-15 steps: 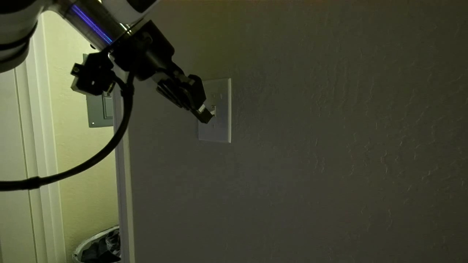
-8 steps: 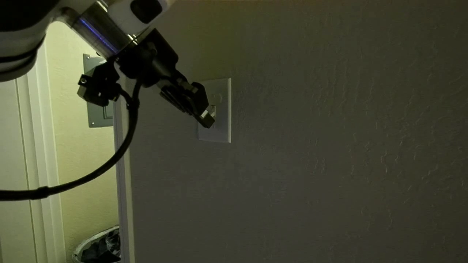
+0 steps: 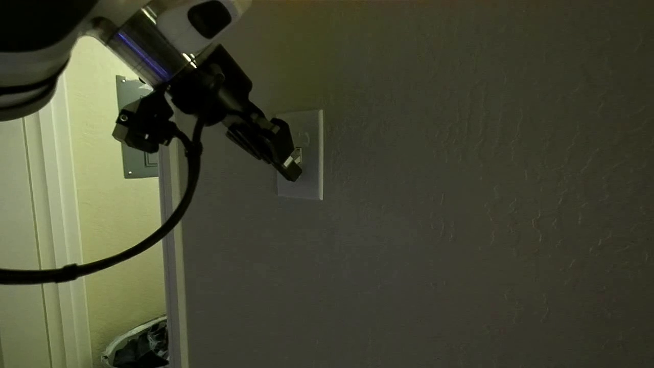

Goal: Switch on the light

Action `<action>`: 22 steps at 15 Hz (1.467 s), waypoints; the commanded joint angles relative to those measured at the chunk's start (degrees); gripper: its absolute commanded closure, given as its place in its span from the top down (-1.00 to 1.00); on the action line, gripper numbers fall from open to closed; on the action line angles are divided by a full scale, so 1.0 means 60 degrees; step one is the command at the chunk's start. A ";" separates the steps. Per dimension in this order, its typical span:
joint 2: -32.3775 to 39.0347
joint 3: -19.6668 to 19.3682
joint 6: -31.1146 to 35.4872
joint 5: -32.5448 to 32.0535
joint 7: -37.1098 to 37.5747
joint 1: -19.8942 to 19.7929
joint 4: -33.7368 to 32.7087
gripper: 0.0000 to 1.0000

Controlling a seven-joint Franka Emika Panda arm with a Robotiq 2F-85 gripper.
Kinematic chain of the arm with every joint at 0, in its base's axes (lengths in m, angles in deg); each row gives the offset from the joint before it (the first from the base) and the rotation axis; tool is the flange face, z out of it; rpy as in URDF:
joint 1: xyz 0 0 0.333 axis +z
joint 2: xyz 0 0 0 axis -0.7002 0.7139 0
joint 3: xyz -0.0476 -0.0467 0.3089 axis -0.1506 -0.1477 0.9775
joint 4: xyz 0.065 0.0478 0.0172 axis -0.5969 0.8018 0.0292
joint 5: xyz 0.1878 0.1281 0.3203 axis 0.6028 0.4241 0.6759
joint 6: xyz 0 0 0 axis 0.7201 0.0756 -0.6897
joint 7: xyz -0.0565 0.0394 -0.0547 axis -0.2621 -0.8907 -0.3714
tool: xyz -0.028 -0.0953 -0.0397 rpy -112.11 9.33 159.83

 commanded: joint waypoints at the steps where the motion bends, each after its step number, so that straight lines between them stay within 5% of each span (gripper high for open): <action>1: -0.0297 -0.0049 0.0282 -0.0562 0.0127 -0.0194 0.0035 -0.88; 12: -0.0913 0.0067 0.0225 -0.1402 0.0365 -0.0634 0.0046 -0.88; 17: -0.0877 -0.0188 -0.0514 0.0379 -0.0555 0.0286 0.0592 -0.88; 18: -0.0902 0.0229 -0.0735 0.1051 -0.0946 0.0039 0.0726 -0.88; 19: -0.0997 -0.0156 -0.1065 0.1448 -0.1134 0.0610 0.0929 -0.88; 22: -0.1247 0.0277 -0.2157 0.2397 -0.1761 0.0410 0.1173 -0.88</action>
